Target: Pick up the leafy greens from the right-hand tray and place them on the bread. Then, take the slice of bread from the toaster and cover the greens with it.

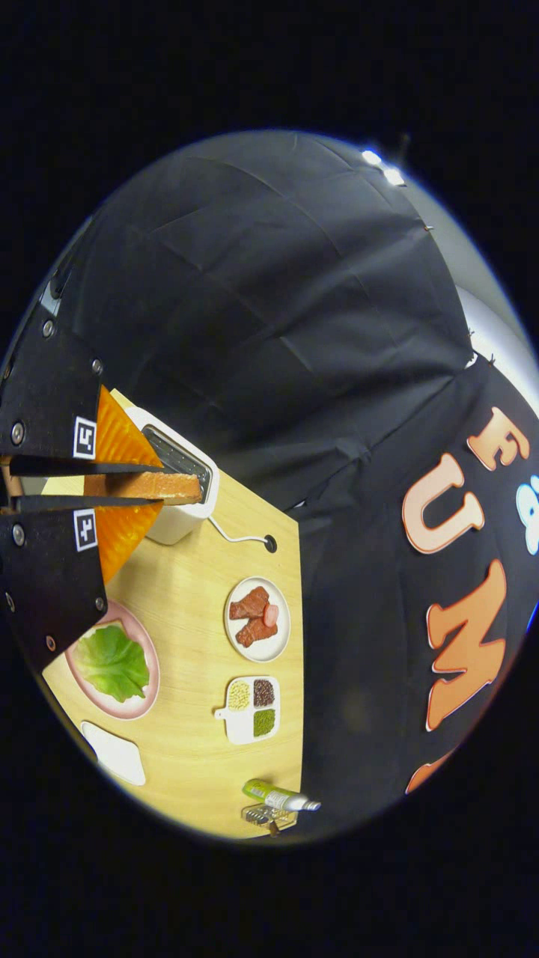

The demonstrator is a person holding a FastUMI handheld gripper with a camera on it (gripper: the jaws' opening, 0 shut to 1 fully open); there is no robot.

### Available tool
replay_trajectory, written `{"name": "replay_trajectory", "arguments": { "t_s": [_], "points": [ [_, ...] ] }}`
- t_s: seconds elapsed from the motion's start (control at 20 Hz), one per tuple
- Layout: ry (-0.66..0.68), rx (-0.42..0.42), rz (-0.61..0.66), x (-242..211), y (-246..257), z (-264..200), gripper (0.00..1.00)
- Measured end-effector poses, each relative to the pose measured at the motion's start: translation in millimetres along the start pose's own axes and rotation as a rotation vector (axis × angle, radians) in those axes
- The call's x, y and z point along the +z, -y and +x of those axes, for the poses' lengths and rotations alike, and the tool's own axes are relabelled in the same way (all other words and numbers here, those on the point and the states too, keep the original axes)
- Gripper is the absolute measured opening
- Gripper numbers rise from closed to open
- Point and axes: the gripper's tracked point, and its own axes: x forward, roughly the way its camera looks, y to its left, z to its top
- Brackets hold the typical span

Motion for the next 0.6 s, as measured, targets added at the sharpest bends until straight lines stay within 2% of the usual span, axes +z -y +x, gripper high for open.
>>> {"name": "replay_trajectory", "arguments": {
  "t_s": [0.6],
  "points": [
    [-0.060,-0.024,0.070,-52.0,91.1,-8.1,0.10]
  ]
}}
